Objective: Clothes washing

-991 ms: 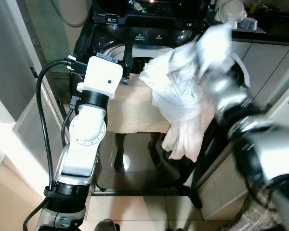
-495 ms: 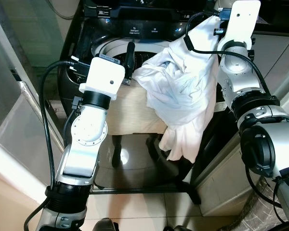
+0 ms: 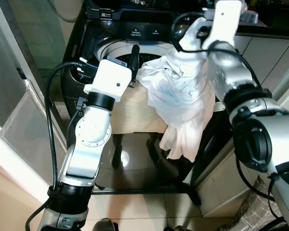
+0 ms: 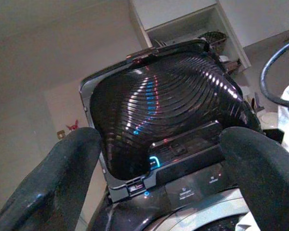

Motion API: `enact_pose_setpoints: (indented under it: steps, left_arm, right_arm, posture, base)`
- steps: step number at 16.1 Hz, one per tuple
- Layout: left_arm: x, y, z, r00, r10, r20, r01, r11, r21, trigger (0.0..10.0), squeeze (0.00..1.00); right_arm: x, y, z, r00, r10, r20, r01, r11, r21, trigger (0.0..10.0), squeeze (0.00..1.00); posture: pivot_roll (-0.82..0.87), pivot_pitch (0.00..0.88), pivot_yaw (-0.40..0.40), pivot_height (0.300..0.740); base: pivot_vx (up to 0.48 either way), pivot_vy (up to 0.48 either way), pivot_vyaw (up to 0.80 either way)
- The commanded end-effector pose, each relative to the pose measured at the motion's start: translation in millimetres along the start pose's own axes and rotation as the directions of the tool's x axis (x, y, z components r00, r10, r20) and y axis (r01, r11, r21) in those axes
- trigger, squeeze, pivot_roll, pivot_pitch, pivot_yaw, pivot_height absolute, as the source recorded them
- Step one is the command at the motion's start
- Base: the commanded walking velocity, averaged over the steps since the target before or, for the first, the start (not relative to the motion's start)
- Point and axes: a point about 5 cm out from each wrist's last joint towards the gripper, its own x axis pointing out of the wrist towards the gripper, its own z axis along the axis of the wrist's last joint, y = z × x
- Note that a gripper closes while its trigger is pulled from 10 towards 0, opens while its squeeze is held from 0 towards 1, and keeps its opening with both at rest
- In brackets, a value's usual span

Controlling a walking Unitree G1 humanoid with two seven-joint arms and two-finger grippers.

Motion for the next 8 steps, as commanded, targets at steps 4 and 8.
enact_pose_setpoints:
  steps: [4,8]
  left_arm:
    - [-2.2,-4.9,0,1.000,-0.015,-0.007,0.015,1.000,0.003,10.0,0.00]
    - [-4.7,-3.4,1,1.000,0.004,-0.016,-0.004,1.000,0.016,10.0,0.00]
  right_arm:
    - [3.5,23.0,39,0.995,0.090,-0.049,-0.102,0.941,-0.324,10.0,0.00]
    - [-8.4,23.9,139,0.822,-0.002,0.569,0.488,0.517,-0.703,10.0,0.00]
  posture:
    - [0.16,0.000,-0.090,0.740]
    - [0.20,0.000,-0.126,0.740]
  base:
    - [0.000,0.000,0.00]
    - [0.000,0.000,0.00]
